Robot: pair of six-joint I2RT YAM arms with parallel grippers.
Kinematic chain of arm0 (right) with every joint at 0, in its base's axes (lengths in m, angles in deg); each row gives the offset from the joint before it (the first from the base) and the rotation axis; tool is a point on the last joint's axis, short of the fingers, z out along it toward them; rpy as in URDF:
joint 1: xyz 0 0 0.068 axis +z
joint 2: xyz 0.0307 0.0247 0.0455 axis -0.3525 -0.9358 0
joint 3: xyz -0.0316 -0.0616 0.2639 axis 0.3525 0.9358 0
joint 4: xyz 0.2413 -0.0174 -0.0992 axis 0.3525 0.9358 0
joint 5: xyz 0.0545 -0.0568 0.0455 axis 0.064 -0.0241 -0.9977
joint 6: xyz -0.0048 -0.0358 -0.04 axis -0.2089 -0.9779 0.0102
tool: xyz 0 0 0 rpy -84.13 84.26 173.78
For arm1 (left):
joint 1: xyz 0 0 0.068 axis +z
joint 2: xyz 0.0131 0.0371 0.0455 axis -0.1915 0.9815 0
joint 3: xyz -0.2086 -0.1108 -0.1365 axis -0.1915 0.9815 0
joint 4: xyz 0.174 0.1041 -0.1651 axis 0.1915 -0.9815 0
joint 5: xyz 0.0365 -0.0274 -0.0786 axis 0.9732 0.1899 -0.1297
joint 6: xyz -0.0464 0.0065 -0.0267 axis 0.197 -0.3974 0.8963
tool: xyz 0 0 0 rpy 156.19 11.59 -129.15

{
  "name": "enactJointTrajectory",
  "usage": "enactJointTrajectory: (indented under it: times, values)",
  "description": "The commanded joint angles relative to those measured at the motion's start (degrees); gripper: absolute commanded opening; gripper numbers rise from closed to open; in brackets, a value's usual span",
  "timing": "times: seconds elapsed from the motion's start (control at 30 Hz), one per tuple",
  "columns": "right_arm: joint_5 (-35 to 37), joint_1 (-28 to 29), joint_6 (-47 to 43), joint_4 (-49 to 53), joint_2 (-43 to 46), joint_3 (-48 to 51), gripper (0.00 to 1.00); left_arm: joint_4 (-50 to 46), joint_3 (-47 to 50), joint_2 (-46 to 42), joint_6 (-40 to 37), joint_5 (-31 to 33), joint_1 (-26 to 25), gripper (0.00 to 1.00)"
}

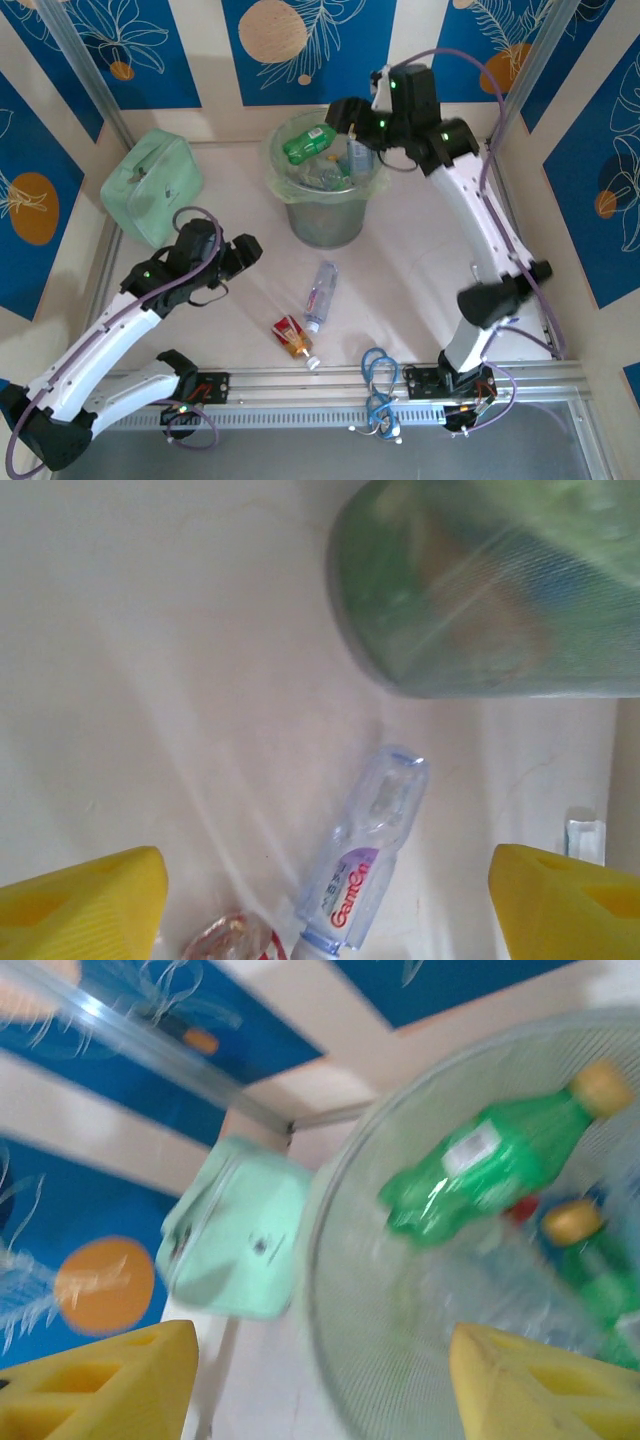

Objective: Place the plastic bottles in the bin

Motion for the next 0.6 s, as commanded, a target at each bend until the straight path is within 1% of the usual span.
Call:
enactJointTrajectory:
  times: [0.0,0.13,0.2,0.27,0.33,0.4,0.5,0.57]
  values:
    - [2.57,3.07,-4.18,-0.87,8.51,10.67,0.67,-2.36,4.22,-0.92,8.55,-3.43,0.47,0.8]
    - [7.17,8.79,-4.06,0.49,17.71,24.74,0.67,-1.67,6.55,-0.11,12.29,-4.69,-0.54,0.79]
    - [9.48,11.55,-3.18,1.81,21.39,31.18,0.68,-2.35,6.08,1.08,13.18,-4.37,-1.9,0.82]
    - [10.28,13.12,-1.44,2.66,24.3,36.61,0.68,-2.88,5.81,2.67,14.97,-4.43,-3.42,0.84]
    - [10.88,14.39,0.34,2.71,26.86,41.66,0.69,-3.1,6.17,4.19,18.28,-4.71,-5.5,0.85]
    - [11.21,15.14,2.36,2.65,28.95,45.69,0.7,-3.56,6.59,5.47,23.26,-3.95,-8.76,0.85]
    - [12.23,16.35,4.08,2.73,30.98,48.96,0.7,-4.05,6.21,8.24,29.2,-2.86,-14.01,0.86]
    - [13.53,16.93,4.95,3.22,32.18,50.0,0.71,-4.18,5.4,10.35,31.69,-2.33,-17.16,0.86]
